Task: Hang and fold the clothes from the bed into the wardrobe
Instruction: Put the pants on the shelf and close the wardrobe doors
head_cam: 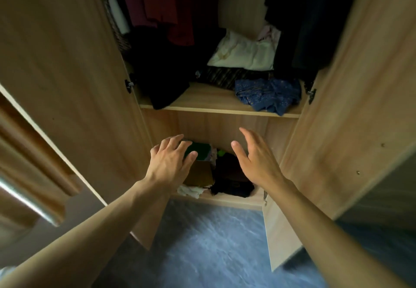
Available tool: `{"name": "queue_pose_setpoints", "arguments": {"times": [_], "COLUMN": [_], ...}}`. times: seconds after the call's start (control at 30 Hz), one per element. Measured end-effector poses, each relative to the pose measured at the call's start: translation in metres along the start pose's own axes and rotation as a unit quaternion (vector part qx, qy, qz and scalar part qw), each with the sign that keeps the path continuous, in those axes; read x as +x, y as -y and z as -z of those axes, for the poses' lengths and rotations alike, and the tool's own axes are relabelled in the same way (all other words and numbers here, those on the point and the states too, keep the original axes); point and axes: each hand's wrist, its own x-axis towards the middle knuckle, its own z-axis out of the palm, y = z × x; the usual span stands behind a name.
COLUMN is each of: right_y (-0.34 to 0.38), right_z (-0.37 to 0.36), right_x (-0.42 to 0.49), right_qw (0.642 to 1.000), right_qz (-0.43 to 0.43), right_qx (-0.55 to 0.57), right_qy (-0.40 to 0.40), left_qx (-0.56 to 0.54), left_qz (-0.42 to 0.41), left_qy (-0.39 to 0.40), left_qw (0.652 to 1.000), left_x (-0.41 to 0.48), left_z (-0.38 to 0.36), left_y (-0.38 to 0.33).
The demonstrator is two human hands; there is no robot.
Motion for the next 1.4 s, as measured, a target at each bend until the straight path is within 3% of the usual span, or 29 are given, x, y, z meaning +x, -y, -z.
{"name": "queue_pose_setpoints", "arguments": {"times": [0.37,0.6,0.73,0.87,1.0,1.4], "right_y": [0.037,0.094,0.119,0.128,0.133,0.08], "right_z": [0.057,0.064,0.065,0.08,0.098,0.17], "right_x": [-0.07,-0.109,-0.143,-0.167,-0.179,-0.182], "right_qw": [0.997,0.99,0.989,0.986,0.982,0.967], "right_qz": [0.012,0.063,0.039,0.03,0.021,0.0], "right_qx": [-0.014,-0.067,-0.061,-0.097,-0.094,-0.048], "right_qy": [-0.074,-0.111,-0.127,-0.129,-0.162,-0.251], "left_qx": [0.018,0.018,-0.022,-0.06,-0.041,-0.001], "left_qz": [-0.053,-0.1,-0.111,-0.101,-0.149,-0.219], "left_qy": [-0.03,-0.08,-0.105,-0.081,-0.106,-0.123], "left_qw": [0.998,0.992,0.988,0.99,0.982,0.968], "left_x": [-0.055,-0.097,-0.117,-0.137,-0.149,-0.093], "left_z": [0.032,0.073,0.087,0.09,0.102,0.117], "left_y": [-0.021,-0.005,0.007,-0.003,-0.013,-0.129]}}
